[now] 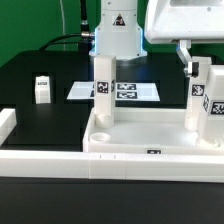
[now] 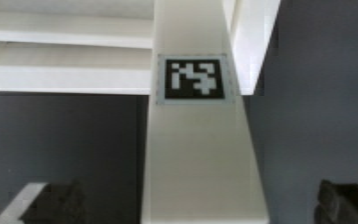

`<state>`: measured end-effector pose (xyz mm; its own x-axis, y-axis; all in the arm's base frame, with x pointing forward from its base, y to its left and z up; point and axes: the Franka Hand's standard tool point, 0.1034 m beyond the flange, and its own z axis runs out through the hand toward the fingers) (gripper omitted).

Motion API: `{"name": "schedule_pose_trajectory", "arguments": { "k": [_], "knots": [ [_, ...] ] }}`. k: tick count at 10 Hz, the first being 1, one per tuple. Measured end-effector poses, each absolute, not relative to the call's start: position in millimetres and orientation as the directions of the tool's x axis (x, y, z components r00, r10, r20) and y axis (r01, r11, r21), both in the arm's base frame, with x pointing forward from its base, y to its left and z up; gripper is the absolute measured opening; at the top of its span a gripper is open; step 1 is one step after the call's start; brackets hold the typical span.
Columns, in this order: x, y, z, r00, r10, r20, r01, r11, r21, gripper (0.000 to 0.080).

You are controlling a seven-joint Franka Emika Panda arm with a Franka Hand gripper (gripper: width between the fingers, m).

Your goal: Assemble desk

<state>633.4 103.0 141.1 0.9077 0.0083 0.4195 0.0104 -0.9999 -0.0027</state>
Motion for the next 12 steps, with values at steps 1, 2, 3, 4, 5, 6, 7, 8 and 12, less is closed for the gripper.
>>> {"name": "schedule_pose_trajectory", "arguments": {
  "k": [1,2,3,4,5,6,7,8,12],
  "knots": [
    [634,102,149.8,0.910,0.007,0.415,0.011,-1.000,-0.007,0.0649],
    [633,101,159.0,0.915,0.002,0.404,0.008,-1.000,-0.014,0.0649],
    [635,101,163.2,0.913,0.000,0.407,0.007,-1.000,-0.016,0.0649],
    [634,101,158.6,0.916,0.002,0.402,0.008,-1.000,-0.013,0.0649],
    [632,101,156.5,0.924,0.002,0.382,0.007,-1.000,-0.013,0.0649],
    [632,101,156.4,0.925,0.002,0.380,0.007,-1.000,-0.013,0.0649],
    [630,101,154.2,0.936,0.001,0.351,0.006,-1.000,-0.012,0.0649],
    [627,99,149.5,0.956,-0.001,0.294,0.002,-1.000,-0.009,0.0649],
    [625,96,145.3,0.999,-0.008,0.052,-0.008,-1.000,0.001,0.0649]
  ]
}}
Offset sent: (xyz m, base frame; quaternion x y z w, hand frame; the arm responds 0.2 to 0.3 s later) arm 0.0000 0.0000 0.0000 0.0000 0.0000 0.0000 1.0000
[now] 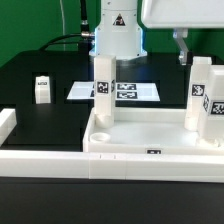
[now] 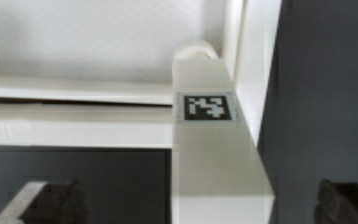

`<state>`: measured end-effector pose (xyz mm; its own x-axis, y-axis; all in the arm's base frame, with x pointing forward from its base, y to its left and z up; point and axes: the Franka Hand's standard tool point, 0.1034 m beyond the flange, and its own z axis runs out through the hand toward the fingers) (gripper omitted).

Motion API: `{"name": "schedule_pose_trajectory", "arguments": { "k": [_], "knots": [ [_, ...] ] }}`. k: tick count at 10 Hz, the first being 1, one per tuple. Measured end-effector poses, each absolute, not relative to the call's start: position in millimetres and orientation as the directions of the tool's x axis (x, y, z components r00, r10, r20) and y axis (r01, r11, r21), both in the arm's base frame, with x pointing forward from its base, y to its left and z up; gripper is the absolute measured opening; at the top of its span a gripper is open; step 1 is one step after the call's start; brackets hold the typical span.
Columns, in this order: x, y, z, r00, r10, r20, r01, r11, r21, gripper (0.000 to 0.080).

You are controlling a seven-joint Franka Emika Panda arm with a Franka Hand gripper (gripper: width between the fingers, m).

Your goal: Assemble desk

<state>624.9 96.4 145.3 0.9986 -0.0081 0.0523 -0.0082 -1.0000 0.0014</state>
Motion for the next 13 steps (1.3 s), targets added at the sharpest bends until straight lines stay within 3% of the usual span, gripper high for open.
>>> {"name": "schedule_pose_trajectory", "arguments": {
  "k": [2,9,11,12,13],
  "knots": [
    [625,98,140.6,0.996,-0.015,-0.084,-0.014,-1.000,0.016,0.0649],
    [634,111,127.1,0.997,-0.034,-0.073,-0.033,-0.999,0.023,0.0649],
    [635,110,127.4,0.997,-0.036,-0.072,-0.035,-0.999,0.023,0.0390],
    [635,109,127.5,0.997,-0.037,-0.072,-0.035,-0.999,0.024,0.0390],
    [635,109,127.5,0.997,-0.037,-0.071,-0.036,-0.999,0.024,0.0288]
  ]
}}
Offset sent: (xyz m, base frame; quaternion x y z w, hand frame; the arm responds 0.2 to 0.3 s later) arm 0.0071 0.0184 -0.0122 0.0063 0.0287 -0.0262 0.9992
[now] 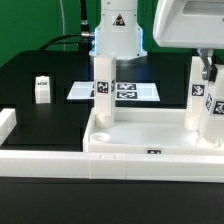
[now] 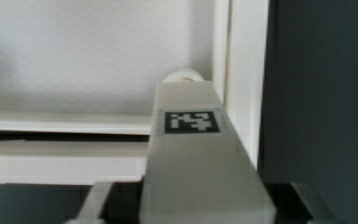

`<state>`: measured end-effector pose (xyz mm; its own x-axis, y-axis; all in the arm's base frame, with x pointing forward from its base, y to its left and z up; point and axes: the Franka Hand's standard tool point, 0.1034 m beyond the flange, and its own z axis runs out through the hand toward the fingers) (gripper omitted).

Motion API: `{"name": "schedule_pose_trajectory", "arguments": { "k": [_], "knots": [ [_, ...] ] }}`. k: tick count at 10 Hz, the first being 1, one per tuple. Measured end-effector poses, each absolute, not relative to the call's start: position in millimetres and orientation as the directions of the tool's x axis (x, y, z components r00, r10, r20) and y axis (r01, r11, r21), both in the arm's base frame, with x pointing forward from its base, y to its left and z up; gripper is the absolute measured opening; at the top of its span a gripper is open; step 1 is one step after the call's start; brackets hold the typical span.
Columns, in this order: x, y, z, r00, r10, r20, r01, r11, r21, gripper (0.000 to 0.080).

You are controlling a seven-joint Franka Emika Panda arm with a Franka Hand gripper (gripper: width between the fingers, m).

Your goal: Assemble desk

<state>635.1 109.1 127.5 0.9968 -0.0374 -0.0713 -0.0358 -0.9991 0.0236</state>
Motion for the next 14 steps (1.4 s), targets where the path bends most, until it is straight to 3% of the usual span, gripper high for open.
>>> {"name": "schedule_pose_trajectory", "arguments": {
  "k": [4,7,14],
  "knots": [
    [635,107,127.9,0.996,-0.063,-0.068,-0.062,-0.998,0.021,0.0288],
    [632,99,127.2,0.956,-0.291,-0.032,-0.290,-0.957,0.018,0.0288],
    [633,98,124.2,0.642,-0.767,0.013,-0.767,-0.642,-0.013,0.0290]
  ]
}}
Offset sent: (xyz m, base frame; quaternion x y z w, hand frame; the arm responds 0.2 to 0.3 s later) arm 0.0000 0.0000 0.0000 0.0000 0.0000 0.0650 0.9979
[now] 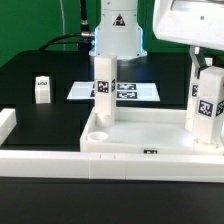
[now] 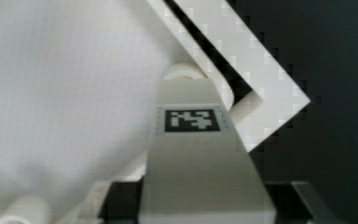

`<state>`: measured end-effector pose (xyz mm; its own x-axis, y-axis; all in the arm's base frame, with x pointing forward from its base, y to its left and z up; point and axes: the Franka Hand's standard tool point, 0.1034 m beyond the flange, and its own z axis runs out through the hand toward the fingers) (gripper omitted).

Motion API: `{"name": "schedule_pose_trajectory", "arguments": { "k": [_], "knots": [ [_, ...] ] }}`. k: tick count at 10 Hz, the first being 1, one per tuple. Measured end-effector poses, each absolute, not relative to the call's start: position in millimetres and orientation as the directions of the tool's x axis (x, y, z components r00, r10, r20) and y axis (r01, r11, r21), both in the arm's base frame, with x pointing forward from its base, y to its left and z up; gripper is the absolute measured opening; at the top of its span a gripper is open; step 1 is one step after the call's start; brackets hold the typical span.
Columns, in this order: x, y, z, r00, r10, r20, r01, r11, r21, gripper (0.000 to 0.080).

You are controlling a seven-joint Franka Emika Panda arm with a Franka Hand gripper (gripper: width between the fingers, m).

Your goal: Assemble desk

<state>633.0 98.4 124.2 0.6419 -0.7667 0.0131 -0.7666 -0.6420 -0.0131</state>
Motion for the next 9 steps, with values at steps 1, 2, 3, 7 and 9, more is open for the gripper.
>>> {"name": "schedule_pose_trajectory", "arguments": {
  "k": [1,2,3,7,9],
  "knots": [
    [632.9,98.5,123.9,0.579,-0.815,0.012,-0.815,-0.579,-0.014,0.0290],
    [634.2,97.9,123.3,0.478,-0.878,0.010,-0.877,-0.478,-0.039,0.0290],
    [634.5,95.5,122.8,0.369,-0.929,0.007,-0.925,-0.368,-0.090,0.0290],
    [630.9,102.1,121.6,0.093,-0.995,-0.045,-0.987,-0.086,-0.135,0.0290],
    [631.6,103.8,121.4,-0.030,-0.996,-0.083,-0.991,0.041,-0.129,0.0290]
  ]
}}
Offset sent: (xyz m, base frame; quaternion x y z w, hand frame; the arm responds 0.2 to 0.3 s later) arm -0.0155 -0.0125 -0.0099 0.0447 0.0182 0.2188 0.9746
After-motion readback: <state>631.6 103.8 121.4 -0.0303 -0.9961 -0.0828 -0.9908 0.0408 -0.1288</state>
